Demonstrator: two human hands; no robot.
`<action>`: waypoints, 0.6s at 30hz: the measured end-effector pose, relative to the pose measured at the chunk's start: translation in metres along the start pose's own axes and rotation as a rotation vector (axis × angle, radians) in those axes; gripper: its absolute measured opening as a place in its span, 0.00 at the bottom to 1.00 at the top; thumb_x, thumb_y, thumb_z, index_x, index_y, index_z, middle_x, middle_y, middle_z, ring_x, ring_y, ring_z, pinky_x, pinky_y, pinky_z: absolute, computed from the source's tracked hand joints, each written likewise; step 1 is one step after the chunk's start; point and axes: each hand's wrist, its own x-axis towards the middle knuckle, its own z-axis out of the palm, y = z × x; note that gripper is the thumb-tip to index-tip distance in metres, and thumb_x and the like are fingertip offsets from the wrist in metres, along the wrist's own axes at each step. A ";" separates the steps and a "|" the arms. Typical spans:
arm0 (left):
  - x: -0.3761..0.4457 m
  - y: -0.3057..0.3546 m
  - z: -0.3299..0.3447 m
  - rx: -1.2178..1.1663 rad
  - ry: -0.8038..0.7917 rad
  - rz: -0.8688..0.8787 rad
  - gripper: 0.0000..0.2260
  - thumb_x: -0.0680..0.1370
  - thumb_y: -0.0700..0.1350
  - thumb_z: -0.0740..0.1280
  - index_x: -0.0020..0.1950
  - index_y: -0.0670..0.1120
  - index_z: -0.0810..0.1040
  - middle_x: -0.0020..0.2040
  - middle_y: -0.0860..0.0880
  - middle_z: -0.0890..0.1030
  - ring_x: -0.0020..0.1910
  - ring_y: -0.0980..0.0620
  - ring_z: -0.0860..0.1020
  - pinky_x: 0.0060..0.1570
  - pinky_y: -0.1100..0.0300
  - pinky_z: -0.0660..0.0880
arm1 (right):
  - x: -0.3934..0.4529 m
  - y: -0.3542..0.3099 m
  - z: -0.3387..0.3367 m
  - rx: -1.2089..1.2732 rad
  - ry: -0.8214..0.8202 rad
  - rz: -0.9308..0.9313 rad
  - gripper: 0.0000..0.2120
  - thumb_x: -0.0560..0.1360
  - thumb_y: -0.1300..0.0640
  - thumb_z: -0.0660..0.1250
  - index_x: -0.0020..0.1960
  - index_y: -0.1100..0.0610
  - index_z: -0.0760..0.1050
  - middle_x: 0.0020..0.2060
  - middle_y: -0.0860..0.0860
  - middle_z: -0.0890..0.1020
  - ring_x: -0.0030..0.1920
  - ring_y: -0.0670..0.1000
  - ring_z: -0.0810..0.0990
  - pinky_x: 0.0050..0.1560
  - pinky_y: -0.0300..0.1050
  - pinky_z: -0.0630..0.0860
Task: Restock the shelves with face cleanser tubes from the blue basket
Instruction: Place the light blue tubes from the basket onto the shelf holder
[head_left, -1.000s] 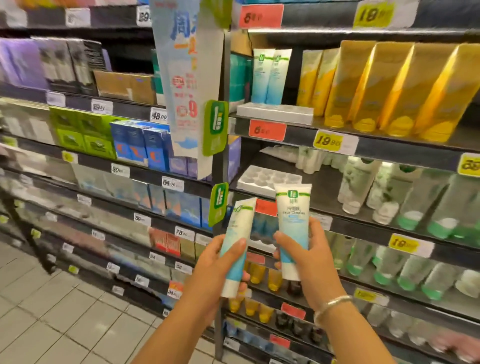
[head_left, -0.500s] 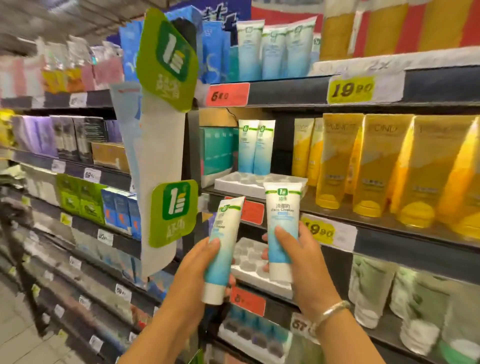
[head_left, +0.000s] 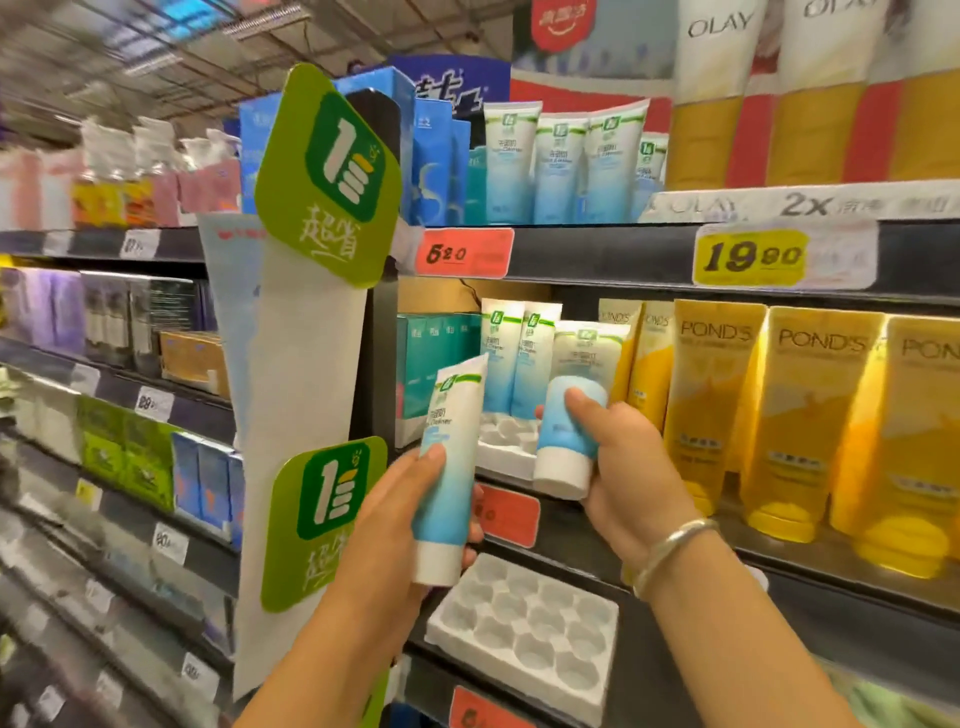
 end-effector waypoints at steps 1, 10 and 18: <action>0.004 0.003 0.001 -0.006 -0.008 0.004 0.31 0.58 0.59 0.70 0.55 0.44 0.76 0.35 0.45 0.80 0.27 0.53 0.76 0.23 0.61 0.73 | 0.007 -0.006 0.002 0.008 0.024 0.011 0.09 0.77 0.56 0.63 0.56 0.57 0.72 0.45 0.54 0.81 0.39 0.50 0.82 0.35 0.46 0.80; 0.040 0.010 -0.002 -0.092 -0.098 -0.042 0.26 0.62 0.57 0.69 0.55 0.44 0.76 0.33 0.46 0.81 0.26 0.52 0.77 0.23 0.61 0.74 | 0.075 -0.041 0.026 -0.458 0.327 -0.061 0.19 0.74 0.63 0.67 0.63 0.59 0.66 0.60 0.57 0.76 0.58 0.58 0.77 0.56 0.54 0.76; 0.058 0.009 -0.014 -0.073 -0.178 -0.058 0.30 0.59 0.59 0.70 0.56 0.44 0.75 0.35 0.47 0.81 0.27 0.52 0.77 0.24 0.61 0.74 | 0.103 -0.029 0.019 -0.592 0.447 -0.196 0.21 0.73 0.65 0.67 0.63 0.60 0.64 0.62 0.57 0.73 0.62 0.58 0.74 0.61 0.55 0.74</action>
